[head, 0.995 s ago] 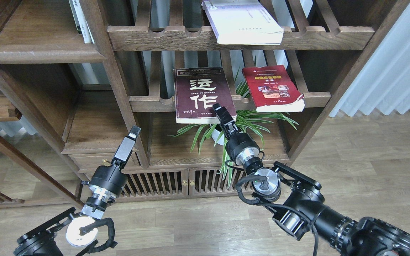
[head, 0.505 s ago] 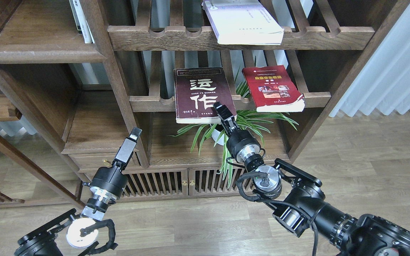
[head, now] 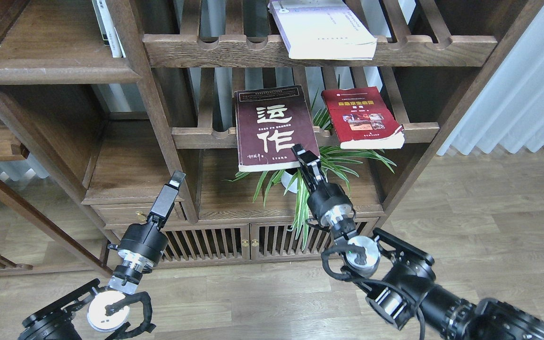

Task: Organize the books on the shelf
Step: 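Push the right gripper against the maroon book's lower edge to tip it, then pull the maroon book down off the shelf with both grippers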

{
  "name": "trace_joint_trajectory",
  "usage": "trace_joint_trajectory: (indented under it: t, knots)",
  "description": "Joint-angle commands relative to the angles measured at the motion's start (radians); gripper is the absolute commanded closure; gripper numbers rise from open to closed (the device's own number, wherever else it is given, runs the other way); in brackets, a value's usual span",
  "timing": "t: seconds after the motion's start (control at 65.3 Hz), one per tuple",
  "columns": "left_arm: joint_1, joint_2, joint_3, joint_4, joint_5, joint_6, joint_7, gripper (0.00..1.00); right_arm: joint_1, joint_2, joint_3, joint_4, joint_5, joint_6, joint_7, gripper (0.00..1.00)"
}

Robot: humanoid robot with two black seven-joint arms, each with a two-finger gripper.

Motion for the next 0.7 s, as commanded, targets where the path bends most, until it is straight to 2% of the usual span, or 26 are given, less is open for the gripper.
trace_joint_trajectory:
  t: [0.0, 0.184, 0.275, 0.367, 0.505, 0.52, 0.689]
  knots:
    - [0.003, 0.005, -0.011, 0.000, -0.023, 0.000, 0.035, 0.01, -0.045, 0.000, 0.017, 0.009, 0.000, 0.016, -0.001, 0.97]
    - [0.001, 0.013, -0.012, -0.017, -0.040, 0.000, 0.139, 0.01, -0.105, 0.000, 0.017, 0.069, -0.003, 0.016, -0.001, 0.97]
    - [0.000, 0.013, -0.015, -0.031, -0.041, 0.000, 0.223, 0.01, -0.138, 0.000, 0.019, 0.133, -0.003, 0.016, -0.001, 0.97]
    - [0.000, 0.013, -0.015, -0.057, -0.047, 0.000, 0.283, 0.01, -0.169, -0.012, 0.005, 0.190, -0.005, 0.016, -0.001, 0.97]
    - [-0.008, 0.014, -0.014, -0.097, -0.070, 0.000, 0.328, 0.02, -0.218, -0.057, -0.003, 0.255, -0.006, 0.016, -0.009, 0.97]
    - [-0.008, 0.022, -0.014, -0.108, -0.078, 0.000, 0.344, 0.03, -0.235, -0.060, -0.003, 0.273, -0.008, 0.016, -0.021, 0.97]
    - [-0.008, 0.060, -0.009, -0.114, -0.112, 0.000, 0.404, 0.05, -0.269, -0.074, -0.029, 0.278, -0.018, 0.016, -0.070, 0.96]
